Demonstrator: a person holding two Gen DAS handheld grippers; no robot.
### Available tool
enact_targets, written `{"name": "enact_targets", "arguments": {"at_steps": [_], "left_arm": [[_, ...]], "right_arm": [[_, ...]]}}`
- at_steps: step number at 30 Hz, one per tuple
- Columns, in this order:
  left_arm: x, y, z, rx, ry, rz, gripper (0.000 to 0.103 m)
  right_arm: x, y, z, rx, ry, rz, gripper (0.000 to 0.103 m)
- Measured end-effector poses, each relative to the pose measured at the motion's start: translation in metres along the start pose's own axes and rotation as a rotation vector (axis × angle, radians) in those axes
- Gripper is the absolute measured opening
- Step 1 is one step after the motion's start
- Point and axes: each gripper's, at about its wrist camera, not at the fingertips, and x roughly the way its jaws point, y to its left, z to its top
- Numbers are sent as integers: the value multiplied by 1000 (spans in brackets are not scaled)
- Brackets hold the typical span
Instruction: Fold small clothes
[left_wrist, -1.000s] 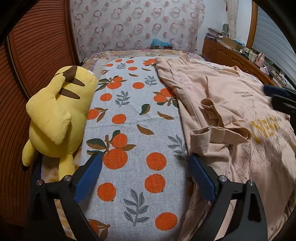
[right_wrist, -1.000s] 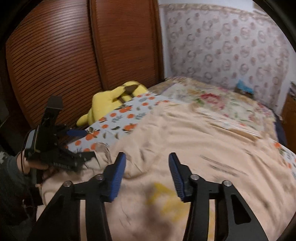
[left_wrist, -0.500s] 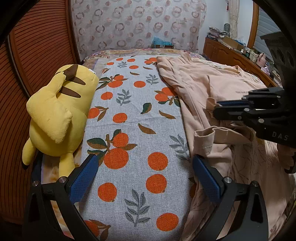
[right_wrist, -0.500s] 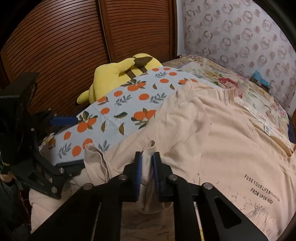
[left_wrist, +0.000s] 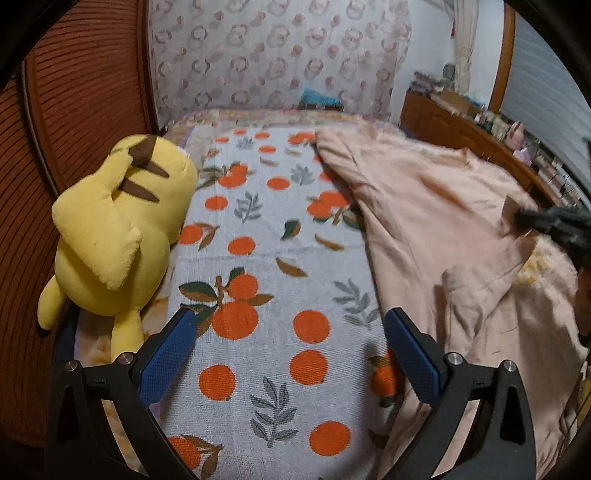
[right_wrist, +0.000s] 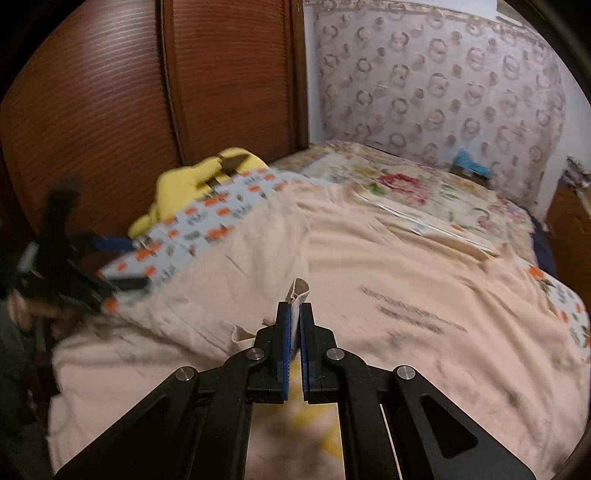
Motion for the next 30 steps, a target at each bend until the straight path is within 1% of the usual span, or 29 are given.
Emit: {"name": "enact_targets", "arguments": {"at_steps": [1,2,3,4,5,7,9,11,14,16,17,18,19,21,23,25,27,30], "left_arm": [[-5,-1,0,-5,-24,-9,102],[-9,-3,0,-12,-33,-13,102],[-12,-6,0,-18,-38,-22,102],[-14,-10,0,-16,-40,-33,102],[-17,-15,0,-7,-42,-42,102],[-21,-30,2,33,-56,-43,102],[-20,-41,3,65,-59,-34,102],[-16,-45,5,76,-52,-26,102],[-11,-43,4,66,-39,-25,102],[-11,-40,3,53,-35,-28,102],[-11,-39,3,50,-36,-25,102],[-13,-37,2,48,-37,-20,102],[-14,-37,2,47,-39,-19,102],[-19,-33,1,45,-46,-12,102],[-26,-30,0,36,-58,-6,102],[-34,-25,-1,22,-76,-3,102],[-43,-20,-3,4,-96,-1,102],[-54,-14,-5,-14,-117,4,102]], "right_arm": [[2,0,-3,-4,8,-31,6],[4,-1,-4,-19,4,-47,11],[5,-1,-4,-17,9,-76,26],[7,-3,-4,-8,4,-108,43],[7,-4,-4,4,-8,-122,47],[5,-3,-2,28,-25,-96,47],[8,1,-1,31,-21,-72,47],[13,5,-2,13,-10,-29,47],[27,4,-1,-12,22,-22,47],[41,-2,0,-24,64,-51,47],[49,-5,1,-30,82,-89,47],[54,-10,0,-30,98,-145,47],[57,-18,-2,-11,102,-188,47],[58,-30,-4,47,97,-195,47],[52,-35,-6,84,77,-181,47],[45,-29,-3,85,47,-153,47],[42,-15,0,77,17,-79,47],[38,1,3,55,3,23,47]]}}
